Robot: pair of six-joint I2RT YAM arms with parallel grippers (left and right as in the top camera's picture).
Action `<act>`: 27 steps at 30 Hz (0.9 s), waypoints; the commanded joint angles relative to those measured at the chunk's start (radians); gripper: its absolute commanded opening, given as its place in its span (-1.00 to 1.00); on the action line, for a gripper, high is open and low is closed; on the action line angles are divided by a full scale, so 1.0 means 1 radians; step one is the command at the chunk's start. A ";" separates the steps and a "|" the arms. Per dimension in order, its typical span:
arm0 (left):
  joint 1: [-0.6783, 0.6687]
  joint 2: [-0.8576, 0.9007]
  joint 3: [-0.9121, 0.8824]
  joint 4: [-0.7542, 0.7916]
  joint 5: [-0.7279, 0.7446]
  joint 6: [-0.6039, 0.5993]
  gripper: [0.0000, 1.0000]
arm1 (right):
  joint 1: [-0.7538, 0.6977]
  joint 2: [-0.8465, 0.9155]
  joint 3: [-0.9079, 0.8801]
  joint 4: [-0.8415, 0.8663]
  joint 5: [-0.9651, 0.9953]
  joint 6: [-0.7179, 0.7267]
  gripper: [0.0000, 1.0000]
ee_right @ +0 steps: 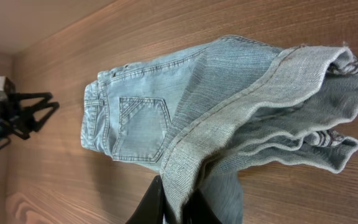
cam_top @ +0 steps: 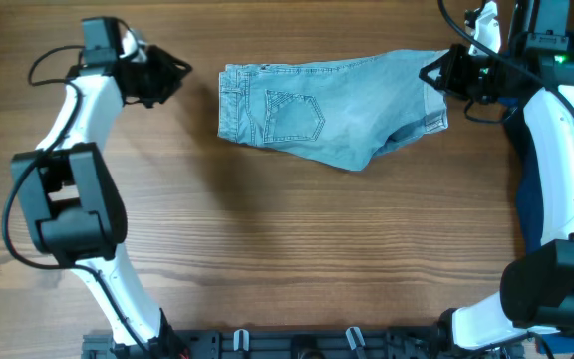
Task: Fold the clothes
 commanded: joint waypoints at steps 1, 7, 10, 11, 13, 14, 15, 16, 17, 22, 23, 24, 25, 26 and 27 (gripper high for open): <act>-0.073 0.025 0.003 -0.027 -0.053 0.155 0.15 | -0.003 -0.024 0.016 0.002 -0.001 -0.019 -0.91; -0.145 0.047 0.003 -0.067 -0.129 0.192 0.07 | -0.003 -0.024 0.016 0.002 -0.001 -0.013 -0.91; -0.182 0.068 0.003 -0.085 -0.231 0.196 0.05 | -0.003 -0.024 0.016 0.002 -0.001 -0.013 -0.92; -0.188 0.076 0.003 -0.090 -0.257 0.196 0.04 | -0.003 -0.024 0.016 0.002 -0.001 -0.013 -0.91; -0.197 0.086 0.003 -0.100 -0.289 0.197 0.01 | -0.003 -0.024 0.016 0.002 -0.001 -0.013 -0.91; -0.198 0.091 0.003 -0.106 -0.298 0.197 -0.03 | -0.003 -0.024 0.016 0.002 -0.001 -0.013 -0.91; -0.198 0.093 0.003 -0.110 -0.299 0.197 -0.07 | -0.003 -0.024 0.016 0.002 -0.001 -0.013 -0.91; -0.198 0.096 0.003 -0.112 -0.300 0.197 -0.12 | -0.003 -0.024 0.016 0.001 -0.001 -0.013 -0.91; -0.198 0.096 0.003 -0.117 -0.300 0.197 -0.17 | -0.003 -0.024 0.016 0.001 -0.001 -0.013 -0.91; -0.198 0.137 -0.004 -0.100 -0.319 0.197 -0.92 | -0.008 -0.024 0.016 -0.003 0.099 0.021 -0.91; -0.198 0.150 -0.004 -0.092 -0.319 0.197 -0.92 | -0.014 -0.024 0.016 -0.007 0.105 0.021 -0.92; -0.198 0.162 -0.004 -0.085 -0.319 0.197 -0.92 | -0.023 -0.024 0.016 -0.011 0.105 0.021 -0.91; -0.198 0.168 -0.004 -0.083 -0.319 0.197 -0.92 | -0.033 -0.024 0.016 -0.013 0.105 0.021 -0.91; -0.196 0.171 -0.004 -0.082 -0.318 0.196 -0.92 | -0.043 -0.024 0.016 -0.013 0.104 0.021 -0.92; -0.196 0.171 -0.004 -0.080 -0.319 0.197 -0.92 | -0.052 -0.024 0.016 -0.013 0.103 0.022 -0.91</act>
